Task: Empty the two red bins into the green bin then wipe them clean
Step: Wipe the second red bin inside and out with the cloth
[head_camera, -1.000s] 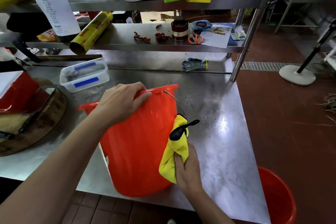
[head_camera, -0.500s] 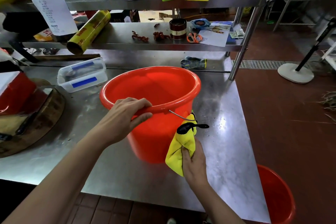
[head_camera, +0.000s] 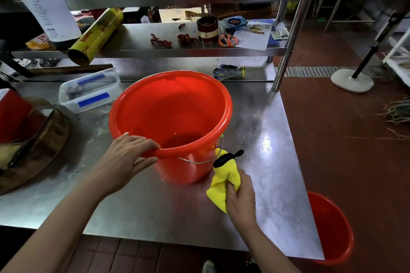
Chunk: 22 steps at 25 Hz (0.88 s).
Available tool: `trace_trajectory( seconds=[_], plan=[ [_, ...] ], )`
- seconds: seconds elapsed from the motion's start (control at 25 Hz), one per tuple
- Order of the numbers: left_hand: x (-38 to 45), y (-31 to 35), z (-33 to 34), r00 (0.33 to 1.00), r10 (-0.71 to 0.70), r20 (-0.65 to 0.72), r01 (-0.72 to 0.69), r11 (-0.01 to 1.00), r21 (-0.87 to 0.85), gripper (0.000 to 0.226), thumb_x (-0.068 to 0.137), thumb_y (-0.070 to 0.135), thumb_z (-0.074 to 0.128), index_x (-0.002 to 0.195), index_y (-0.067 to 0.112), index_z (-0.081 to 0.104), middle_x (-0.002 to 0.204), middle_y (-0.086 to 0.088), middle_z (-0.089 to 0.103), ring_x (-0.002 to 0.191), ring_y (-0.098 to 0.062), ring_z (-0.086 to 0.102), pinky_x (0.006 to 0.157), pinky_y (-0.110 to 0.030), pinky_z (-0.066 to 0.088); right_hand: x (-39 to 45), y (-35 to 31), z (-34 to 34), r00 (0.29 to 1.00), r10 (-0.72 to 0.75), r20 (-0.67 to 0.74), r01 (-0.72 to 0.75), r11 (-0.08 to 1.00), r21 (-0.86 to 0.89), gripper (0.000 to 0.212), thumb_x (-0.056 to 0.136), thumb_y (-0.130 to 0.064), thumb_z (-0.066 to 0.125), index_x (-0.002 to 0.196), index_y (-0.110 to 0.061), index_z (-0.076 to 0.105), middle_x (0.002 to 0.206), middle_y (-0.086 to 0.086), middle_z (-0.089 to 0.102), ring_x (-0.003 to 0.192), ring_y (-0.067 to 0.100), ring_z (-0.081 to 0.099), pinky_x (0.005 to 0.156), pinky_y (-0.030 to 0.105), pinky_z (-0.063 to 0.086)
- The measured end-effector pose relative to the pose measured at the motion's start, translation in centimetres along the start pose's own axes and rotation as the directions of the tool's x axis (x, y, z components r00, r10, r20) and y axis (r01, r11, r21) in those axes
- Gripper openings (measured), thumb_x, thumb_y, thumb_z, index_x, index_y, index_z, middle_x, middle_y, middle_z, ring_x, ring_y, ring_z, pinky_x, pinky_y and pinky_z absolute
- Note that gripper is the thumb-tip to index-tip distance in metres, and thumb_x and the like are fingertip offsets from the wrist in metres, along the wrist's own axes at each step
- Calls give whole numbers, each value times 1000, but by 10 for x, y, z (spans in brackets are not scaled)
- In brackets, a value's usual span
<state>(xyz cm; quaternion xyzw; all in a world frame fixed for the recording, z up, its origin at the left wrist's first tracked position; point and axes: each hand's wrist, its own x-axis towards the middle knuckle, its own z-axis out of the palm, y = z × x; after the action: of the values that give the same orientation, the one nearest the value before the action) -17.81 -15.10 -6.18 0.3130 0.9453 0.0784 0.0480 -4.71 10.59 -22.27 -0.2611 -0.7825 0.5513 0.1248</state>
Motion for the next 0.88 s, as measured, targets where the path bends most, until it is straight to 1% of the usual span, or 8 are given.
trace_trajectory(
  seconds=[0.12, 0.24, 0.36, 0.44, 0.48, 0.6, 0.76, 0.88],
  plan=[
    [-10, -2, 17, 1000, -21, 22, 21, 1000, 0, 54, 90, 76, 25, 117, 44, 58, 114, 19, 63, 121, -12, 57, 119, -50, 24, 1, 3, -6, 1000, 13, -16, -14, 1000, -10, 60, 77, -43, 38, 135, -33, 53, 112, -9, 57, 107, 14, 59, 90, 47, 52],
    [-12, 7, 20, 998, -62, -1, 62, 998, 16, 49, 90, 66, 30, 120, 40, 59, 117, 16, 64, 123, -16, 57, 119, -51, 23, 6, 6, -15, 999, 12, -30, -13, 1000, -9, 59, 79, -42, 39, 136, -38, 52, 113, -8, 59, 107, 14, 60, 88, 47, 54],
    [-14, 35, 19, 990, -56, -129, 64, 996, 60, 48, 85, 50, 52, 131, 35, 57, 137, 4, 57, 131, -26, 52, 116, -49, 25, 11, 3, -25, 999, 19, -32, -19, 1000, 3, 58, 79, -39, 39, 135, -41, 52, 112, -9, 61, 106, 13, 60, 88, 45, 54],
    [-7, 65, 27, 969, 26, -246, -1, 995, 102, 53, 80, 31, 74, 131, 27, 61, 148, -8, 49, 134, -34, 47, 114, -51, 30, 16, 1, -34, 999, 8, -34, -8, 1000, 8, 57, 80, -35, 40, 135, -41, 52, 112, -10, 59, 105, 11, 59, 88, 42, 53],
    [0, 83, 35, 958, 84, -275, -47, 989, 137, 51, 78, 26, 77, 127, 25, 65, 151, -11, 47, 137, -36, 45, 114, -53, 32, 19, 0, -38, 1000, 0, -30, 0, 1000, 9, 56, 80, -33, 41, 135, -40, 52, 111, -10, 59, 105, 10, 58, 88, 40, 52],
    [27, 121, 65, 941, 229, -249, -153, 944, 292, 23, 88, 29, 63, 109, 25, 70, 157, -16, 41, 143, -41, 39, 117, -56, 30, 27, 4, -50, 1000, -5, -13, 5, 1000, 13, 56, 80, -30, 42, 134, -39, 54, 111, -9, 58, 103, 10, 58, 88, 40, 52],
    [52, 132, 85, 930, 235, -283, -93, 894, 437, 37, 95, 22, 37, 108, 24, 72, 158, -18, 39, 142, -45, 40, 115, -59, 35, 39, 11, -62, 998, -57, 28, 57, 998, -2, 56, 79, -37, 40, 133, -37, 54, 110, -9, 60, 105, 13, 61, 86, 43, 54],
    [58, 134, 92, 919, 225, -323, -28, 856, 516, 39, 98, 18, 34, 101, 24, 73, 156, -15, 43, 136, -43, 50, 108, -56, 45, 43, 11, -70, 997, -63, 40, 64, 998, -9, 52, 82, -35, 42, 132, -31, 55, 108, -10, 58, 103, 13, 60, 86, 41, 53]
  ],
)
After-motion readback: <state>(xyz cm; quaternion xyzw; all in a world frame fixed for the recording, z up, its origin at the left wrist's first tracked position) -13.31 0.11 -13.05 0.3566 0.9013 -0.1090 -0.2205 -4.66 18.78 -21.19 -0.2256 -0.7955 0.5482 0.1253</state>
